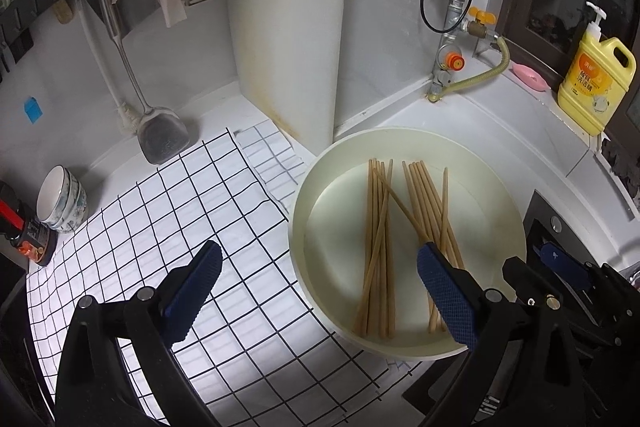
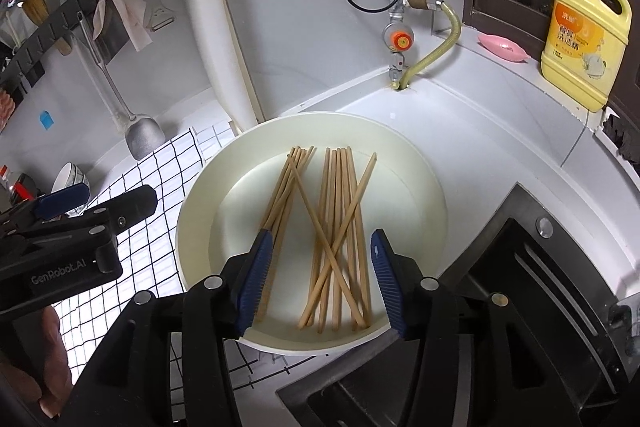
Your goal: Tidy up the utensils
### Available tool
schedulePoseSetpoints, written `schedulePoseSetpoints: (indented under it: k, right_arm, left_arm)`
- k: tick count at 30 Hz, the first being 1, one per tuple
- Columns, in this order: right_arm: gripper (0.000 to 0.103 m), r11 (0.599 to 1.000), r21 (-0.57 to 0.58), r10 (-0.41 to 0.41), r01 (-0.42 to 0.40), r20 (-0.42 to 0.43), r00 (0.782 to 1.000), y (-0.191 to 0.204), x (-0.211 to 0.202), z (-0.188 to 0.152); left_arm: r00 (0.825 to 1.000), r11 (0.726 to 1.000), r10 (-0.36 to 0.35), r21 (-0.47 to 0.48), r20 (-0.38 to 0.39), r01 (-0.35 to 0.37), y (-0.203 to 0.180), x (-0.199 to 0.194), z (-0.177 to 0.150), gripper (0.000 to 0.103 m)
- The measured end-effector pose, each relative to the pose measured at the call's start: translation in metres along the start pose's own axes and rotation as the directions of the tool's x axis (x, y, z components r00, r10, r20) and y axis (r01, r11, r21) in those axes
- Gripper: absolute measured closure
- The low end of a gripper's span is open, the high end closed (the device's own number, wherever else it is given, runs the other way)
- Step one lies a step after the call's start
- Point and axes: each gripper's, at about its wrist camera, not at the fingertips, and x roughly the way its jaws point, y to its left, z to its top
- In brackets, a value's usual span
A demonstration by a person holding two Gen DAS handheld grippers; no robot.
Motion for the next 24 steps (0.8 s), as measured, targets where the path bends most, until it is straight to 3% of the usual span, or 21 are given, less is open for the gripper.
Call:
schedulePoseSetpoints:
  k: [24]
  right_arm:
    - [0.049,1.0,-0.017,-0.012,0.013,0.013,1.0,0.011,-0.012,0.0]
  left_arm:
    - [1.0,1.0,-0.001,-0.022,0.001,0.001,0.007,-0.007,-0.001,0.006]
